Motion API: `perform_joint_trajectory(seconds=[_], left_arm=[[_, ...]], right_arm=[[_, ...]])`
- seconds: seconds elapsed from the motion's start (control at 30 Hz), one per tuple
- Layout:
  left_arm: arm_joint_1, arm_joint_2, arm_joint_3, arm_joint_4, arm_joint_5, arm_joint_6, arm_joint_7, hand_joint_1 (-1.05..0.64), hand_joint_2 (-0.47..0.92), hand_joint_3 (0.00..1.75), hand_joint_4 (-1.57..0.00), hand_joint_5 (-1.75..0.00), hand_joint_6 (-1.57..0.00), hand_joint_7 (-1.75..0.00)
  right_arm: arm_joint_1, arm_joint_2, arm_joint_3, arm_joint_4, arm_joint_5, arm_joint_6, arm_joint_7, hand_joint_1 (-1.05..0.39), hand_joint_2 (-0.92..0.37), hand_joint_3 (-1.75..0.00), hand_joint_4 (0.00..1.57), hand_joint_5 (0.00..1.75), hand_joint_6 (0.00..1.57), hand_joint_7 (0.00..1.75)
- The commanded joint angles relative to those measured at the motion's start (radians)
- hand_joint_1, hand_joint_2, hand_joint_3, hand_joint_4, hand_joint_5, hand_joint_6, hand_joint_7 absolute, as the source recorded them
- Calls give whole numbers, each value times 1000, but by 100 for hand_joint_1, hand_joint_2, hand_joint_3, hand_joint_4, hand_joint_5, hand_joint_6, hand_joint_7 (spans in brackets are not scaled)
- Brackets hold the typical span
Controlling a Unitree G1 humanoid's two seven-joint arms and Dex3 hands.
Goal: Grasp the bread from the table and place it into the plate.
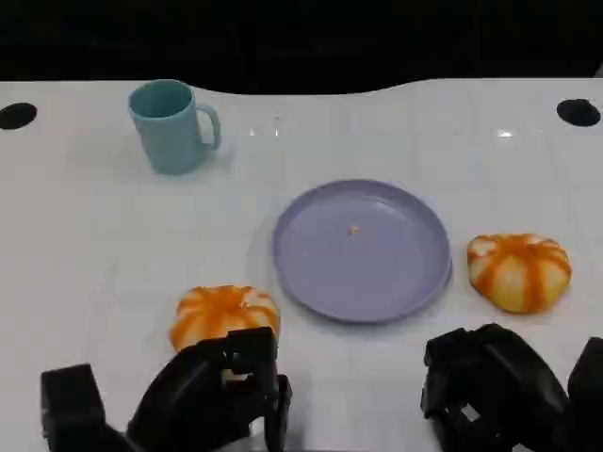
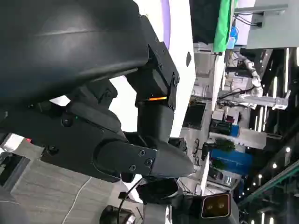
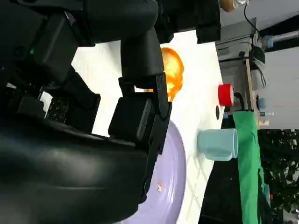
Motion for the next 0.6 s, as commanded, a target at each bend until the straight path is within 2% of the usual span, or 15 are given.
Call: perform_joint_trajectory(seconds=[0.03,0.43,0.6], left_arm=[[1,11,9,-6,-9,9,-8,-80,92,21,-97,-175,-87,-165],[-4,12,13,-5,-11,9,-14,-83,92,22,-97,-175,-88,-164],[-1,14,12,-12,-4,12,-6,-82,92,20,-97,-175,-88,-163]], right_arm=[[1,-7,-7,-10,4,10,-5,-105,-8,-134,152,133,157,104],[0,-11,-3,-11,-3,4,-5,-105,-5,-138,152,131,157,103],[4,-10,-3,-11,-4,0,-5,-105,-9,-135,152,132,157,104]])
